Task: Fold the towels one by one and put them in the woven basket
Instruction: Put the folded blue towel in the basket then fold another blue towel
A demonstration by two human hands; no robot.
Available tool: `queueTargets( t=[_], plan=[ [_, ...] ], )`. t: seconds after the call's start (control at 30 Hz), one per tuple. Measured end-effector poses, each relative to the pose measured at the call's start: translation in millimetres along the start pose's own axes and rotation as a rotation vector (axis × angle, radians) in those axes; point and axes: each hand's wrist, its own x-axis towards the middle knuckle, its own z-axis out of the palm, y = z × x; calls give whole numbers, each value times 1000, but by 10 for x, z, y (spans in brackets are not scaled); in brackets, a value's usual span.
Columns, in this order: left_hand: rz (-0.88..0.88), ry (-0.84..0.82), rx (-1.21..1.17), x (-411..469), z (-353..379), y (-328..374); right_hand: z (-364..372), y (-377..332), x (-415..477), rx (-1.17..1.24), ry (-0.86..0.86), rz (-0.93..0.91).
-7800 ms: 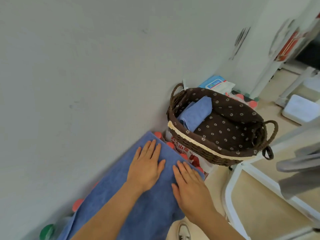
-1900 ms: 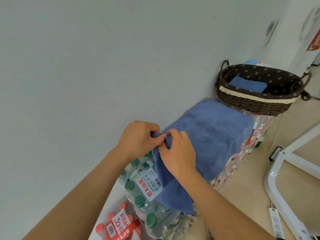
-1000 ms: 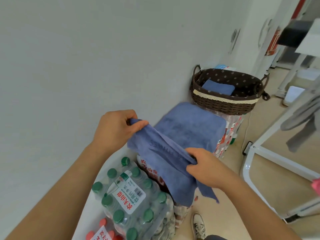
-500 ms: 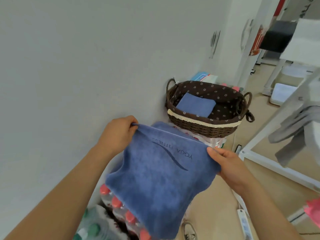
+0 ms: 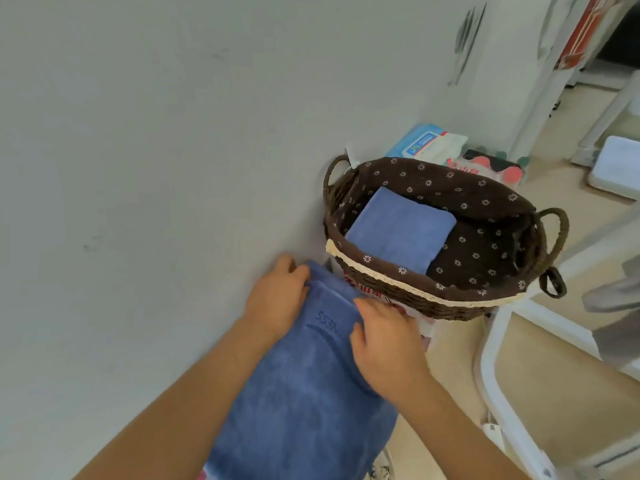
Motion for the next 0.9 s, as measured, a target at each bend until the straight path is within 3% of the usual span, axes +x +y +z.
queueTargets(
  t=[0.13,0.3,0.47,0.63,0.77,0.9],
  plan=[
    [37,55,-12,-93,65,-104,203,-353,483,-68,-84,-92],
    [73,145,-150,-365,61,-150,324,-582,937,80,-234,-48],
    [-36,170,-314,-502,9,-134,385,-668,1047,177,-92,6],
    [-121,291,-416,-531,-99,-179,229,-721,929,407,1,-55],
    [-63,377,-523,-559,-331,-120,-29,-734,760,789,-141,7],
    [-62,361,-556,-601,-498,-40,-235,-698,662,892,-259,36]
  ],
)
